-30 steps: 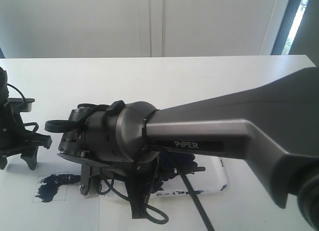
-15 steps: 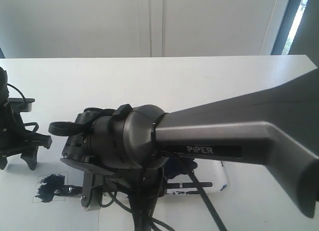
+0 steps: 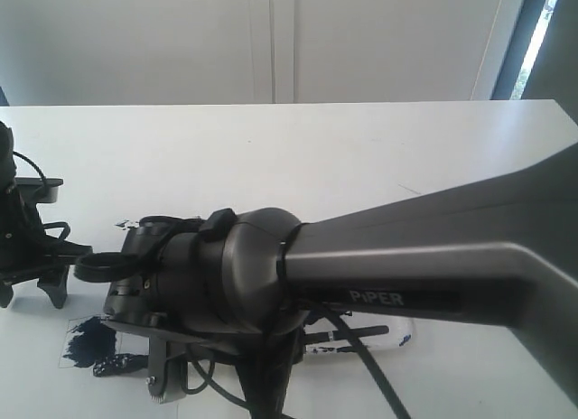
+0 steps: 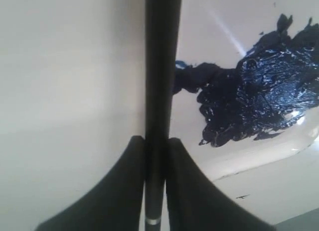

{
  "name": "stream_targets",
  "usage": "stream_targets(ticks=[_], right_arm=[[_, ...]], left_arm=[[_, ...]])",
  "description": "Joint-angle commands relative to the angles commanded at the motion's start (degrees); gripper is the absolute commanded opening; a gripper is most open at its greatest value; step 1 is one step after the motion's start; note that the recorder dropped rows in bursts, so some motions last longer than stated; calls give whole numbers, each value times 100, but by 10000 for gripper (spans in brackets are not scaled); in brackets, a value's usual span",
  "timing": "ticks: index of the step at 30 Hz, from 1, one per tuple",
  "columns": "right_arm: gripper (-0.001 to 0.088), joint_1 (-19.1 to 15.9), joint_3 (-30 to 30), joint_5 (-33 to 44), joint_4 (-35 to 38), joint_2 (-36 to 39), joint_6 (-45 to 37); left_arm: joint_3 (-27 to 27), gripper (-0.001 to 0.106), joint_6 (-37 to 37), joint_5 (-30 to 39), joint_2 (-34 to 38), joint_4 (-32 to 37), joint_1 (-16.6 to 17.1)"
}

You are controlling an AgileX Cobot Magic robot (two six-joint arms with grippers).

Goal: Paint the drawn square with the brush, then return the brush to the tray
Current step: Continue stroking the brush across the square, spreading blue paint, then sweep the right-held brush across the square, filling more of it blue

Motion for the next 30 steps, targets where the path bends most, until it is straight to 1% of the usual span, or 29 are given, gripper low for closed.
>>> stream_targets(ticks=[4, 9, 16, 21, 23, 30], right_arm=[[0, -22, -11, 0, -85, 0, 0], [0, -22, -20, 0, -581, 0, 134], [0, -22, -351, 0, -889, 11, 304], [0, -22, -354, 0, -876, 11, 304], [0, -22, -354, 0, -660, 11, 278], [0, -22, -354, 0, -476, 52, 126]], left_arm=[[0, 676, 0, 12, 0, 0, 0], [0, 676, 0, 12, 0, 0, 0], [0, 676, 0, 22, 0, 0, 0], [0, 676, 0, 32, 0, 0, 0], [0, 676, 0, 46, 0, 0, 0], [0, 676, 0, 46, 0, 0, 0]])
